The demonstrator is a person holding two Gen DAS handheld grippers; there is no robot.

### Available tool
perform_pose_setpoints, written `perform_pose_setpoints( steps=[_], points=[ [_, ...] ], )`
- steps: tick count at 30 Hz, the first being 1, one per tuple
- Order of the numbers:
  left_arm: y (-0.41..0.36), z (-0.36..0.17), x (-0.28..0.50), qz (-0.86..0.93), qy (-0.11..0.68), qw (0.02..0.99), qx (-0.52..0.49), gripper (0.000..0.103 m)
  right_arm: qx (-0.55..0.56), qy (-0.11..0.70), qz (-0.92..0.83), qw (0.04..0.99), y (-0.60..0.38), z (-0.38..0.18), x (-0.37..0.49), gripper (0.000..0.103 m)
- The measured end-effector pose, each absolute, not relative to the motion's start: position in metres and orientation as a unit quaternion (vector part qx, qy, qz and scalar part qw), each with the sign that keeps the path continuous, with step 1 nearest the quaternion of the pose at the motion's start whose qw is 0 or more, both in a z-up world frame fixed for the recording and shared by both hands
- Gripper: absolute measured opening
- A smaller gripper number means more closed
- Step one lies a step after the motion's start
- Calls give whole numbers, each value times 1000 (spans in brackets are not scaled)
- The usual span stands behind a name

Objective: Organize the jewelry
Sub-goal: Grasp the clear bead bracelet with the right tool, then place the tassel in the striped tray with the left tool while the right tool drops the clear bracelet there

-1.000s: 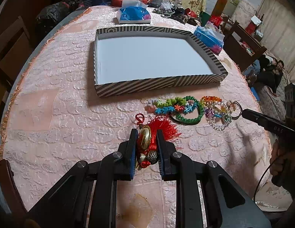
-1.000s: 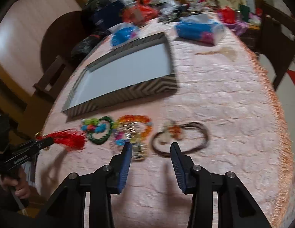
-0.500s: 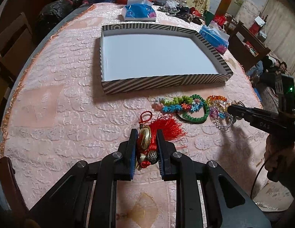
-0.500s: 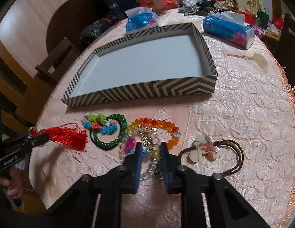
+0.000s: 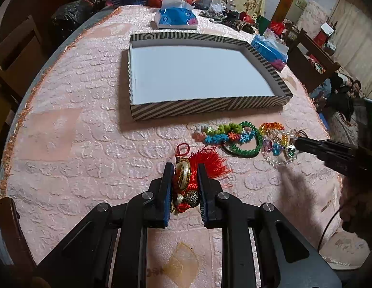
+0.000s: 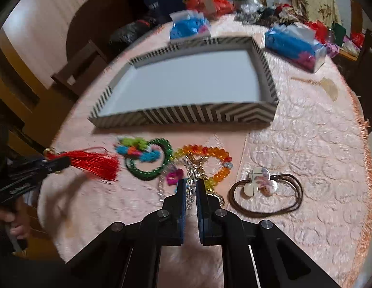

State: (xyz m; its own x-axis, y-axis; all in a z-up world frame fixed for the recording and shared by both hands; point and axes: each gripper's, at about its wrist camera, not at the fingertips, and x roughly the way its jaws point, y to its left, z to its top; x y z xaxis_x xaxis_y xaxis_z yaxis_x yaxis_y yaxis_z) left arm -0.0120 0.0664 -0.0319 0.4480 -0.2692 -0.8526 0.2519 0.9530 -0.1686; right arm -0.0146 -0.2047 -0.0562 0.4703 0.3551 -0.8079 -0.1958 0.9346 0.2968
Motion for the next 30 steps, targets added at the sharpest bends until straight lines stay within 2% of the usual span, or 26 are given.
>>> perform_pose_setpoints(
  steps=[11, 21, 30],
  points=[
    [59, 7, 1, -176, 467, 866, -20, 18, 92, 448, 153, 876, -209, 0, -26, 7],
    [35, 66, 61, -196, 400, 895, -17, 18, 63, 421, 149, 892, -212, 47, 28, 7],
    [0, 42, 144, -189, 417, 889, 6, 18, 79, 445, 139, 881, -206, 33, 97, 7]
  ],
)
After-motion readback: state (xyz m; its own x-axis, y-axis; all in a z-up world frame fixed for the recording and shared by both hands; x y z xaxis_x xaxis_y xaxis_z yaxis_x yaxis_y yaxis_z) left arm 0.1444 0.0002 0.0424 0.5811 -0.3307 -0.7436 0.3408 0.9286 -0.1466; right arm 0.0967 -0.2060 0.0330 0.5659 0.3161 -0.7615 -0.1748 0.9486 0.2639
